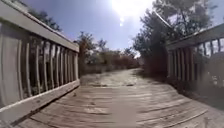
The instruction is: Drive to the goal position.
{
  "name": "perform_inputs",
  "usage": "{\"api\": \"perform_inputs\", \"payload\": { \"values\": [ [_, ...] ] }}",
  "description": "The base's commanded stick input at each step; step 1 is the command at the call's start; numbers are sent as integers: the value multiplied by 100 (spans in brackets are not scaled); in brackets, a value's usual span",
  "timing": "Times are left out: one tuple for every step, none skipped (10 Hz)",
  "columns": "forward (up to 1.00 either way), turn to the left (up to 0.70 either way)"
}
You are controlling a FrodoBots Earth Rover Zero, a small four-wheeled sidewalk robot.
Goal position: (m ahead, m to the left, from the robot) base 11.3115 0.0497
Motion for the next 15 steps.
{"api": "perform_inputs", "payload": {
  "values": [
    [70, 0],
    [70, 0],
    [70, 0],
    [70, 0],
    [70, 0],
    [70, 0],
    [70, 0],
    [70, 0],
    [70, 0],
    [70, -23],
    [70, -35],
    [70, -35],
    [70, -22],
    [70, 0],
    [70, 0]
  ]
}}
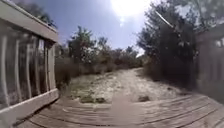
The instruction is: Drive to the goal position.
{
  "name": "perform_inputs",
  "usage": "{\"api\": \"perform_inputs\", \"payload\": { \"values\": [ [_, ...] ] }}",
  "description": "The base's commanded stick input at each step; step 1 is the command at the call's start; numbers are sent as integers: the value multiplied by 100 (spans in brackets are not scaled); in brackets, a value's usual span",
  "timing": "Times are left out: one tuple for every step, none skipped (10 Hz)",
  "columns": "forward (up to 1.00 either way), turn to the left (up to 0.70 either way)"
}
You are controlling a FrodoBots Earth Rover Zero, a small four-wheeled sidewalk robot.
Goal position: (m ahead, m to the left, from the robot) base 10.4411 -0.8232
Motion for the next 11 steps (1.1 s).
{"api": "perform_inputs", "payload": {
  "values": [
    [70, 0],
    [70, 0],
    [70, 0],
    [70, 0],
    [70, 0],
    [70, 0],
    [70, 0],
    [70, 0],
    [70, 0],
    [70, 0],
    [70, 0]
  ]
}}
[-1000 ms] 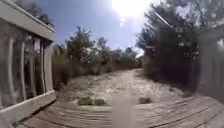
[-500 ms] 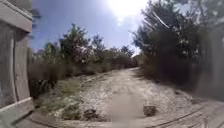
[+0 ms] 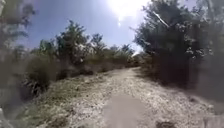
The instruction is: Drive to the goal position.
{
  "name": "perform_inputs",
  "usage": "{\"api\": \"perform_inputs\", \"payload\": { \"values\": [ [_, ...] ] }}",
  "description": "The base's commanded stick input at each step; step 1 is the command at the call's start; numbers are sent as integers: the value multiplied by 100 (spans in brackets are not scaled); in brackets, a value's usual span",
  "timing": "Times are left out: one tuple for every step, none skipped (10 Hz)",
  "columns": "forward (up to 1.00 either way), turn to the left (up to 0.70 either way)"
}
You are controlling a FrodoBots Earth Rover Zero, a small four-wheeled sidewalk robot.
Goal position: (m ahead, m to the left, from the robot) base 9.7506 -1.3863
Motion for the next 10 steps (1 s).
{"api": "perform_inputs", "payload": {
  "values": [
    [70, 0],
    [70, 0],
    [70, 0],
    [70, 0],
    [70, 0],
    [70, 0],
    [70, 0],
    [70, 0],
    [70, 0],
    [70, 0]
  ]
}}
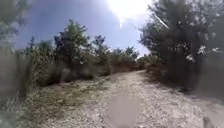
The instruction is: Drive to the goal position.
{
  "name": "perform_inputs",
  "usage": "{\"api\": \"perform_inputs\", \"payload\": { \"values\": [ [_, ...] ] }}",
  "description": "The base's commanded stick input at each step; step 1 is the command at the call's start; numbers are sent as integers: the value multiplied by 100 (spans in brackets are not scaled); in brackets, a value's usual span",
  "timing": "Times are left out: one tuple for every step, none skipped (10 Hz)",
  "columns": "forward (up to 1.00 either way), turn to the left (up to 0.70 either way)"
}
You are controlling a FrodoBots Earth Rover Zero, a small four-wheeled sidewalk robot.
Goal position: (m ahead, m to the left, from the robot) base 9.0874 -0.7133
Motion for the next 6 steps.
{"api": "perform_inputs", "payload": {
  "values": [
    [70, 0],
    [70, 0],
    [70, 0],
    [70, 0],
    [70, 0],
    [70, 0]
  ]
}}
